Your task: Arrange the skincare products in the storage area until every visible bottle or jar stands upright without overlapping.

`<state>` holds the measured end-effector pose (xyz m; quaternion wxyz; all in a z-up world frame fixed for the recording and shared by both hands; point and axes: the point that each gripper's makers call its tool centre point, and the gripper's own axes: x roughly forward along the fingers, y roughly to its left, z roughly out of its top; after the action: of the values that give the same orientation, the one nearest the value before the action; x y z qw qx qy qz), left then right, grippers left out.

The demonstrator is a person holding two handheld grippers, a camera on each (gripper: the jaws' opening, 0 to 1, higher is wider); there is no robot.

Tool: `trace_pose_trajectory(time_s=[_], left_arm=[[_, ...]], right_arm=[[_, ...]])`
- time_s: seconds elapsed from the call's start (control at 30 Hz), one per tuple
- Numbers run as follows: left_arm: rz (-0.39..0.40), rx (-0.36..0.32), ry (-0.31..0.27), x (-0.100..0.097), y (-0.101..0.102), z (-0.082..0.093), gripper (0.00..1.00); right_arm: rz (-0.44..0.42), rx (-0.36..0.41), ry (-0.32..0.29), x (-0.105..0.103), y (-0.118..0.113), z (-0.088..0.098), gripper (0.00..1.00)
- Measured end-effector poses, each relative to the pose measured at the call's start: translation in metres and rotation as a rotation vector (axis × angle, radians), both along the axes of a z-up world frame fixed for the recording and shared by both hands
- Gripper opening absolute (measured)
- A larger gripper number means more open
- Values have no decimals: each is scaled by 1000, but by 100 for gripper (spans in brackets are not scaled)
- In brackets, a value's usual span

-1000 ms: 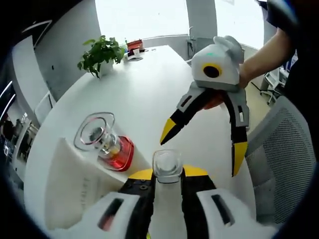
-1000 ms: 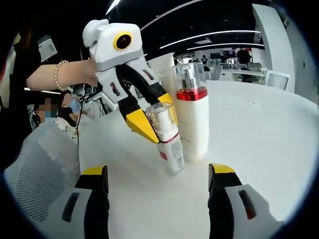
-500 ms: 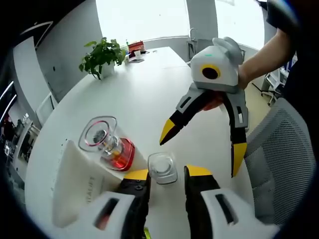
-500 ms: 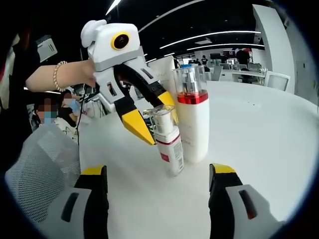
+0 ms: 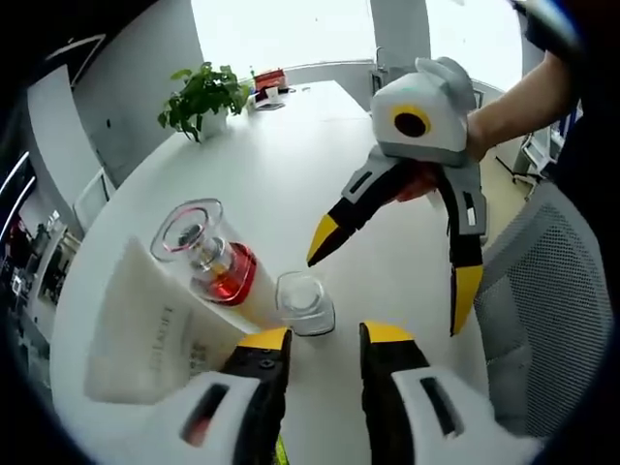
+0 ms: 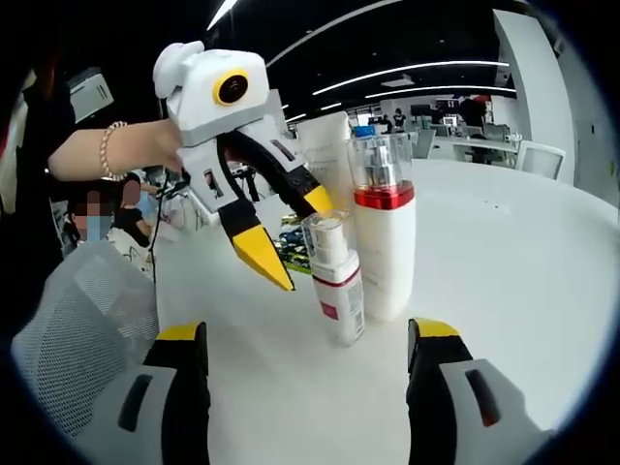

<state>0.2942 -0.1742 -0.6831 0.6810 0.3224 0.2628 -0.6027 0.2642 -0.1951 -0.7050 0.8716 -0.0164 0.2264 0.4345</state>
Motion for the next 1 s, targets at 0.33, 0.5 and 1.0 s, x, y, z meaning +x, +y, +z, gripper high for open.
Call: trace_pose_trajectory(time_s=[0.33,0.5,1.0], left_arm=[[1,25,28,-6,4,-10,32],[0,11,26,-4,-1,-8,32],[-3,11,25,0,-3,-12,32]], right_arm=[[-12,0,5,-1,-4,-1,84],[-14,-1,7,-1,-5,-2,84],[-24,-11,11,0,-9,-2,84]])
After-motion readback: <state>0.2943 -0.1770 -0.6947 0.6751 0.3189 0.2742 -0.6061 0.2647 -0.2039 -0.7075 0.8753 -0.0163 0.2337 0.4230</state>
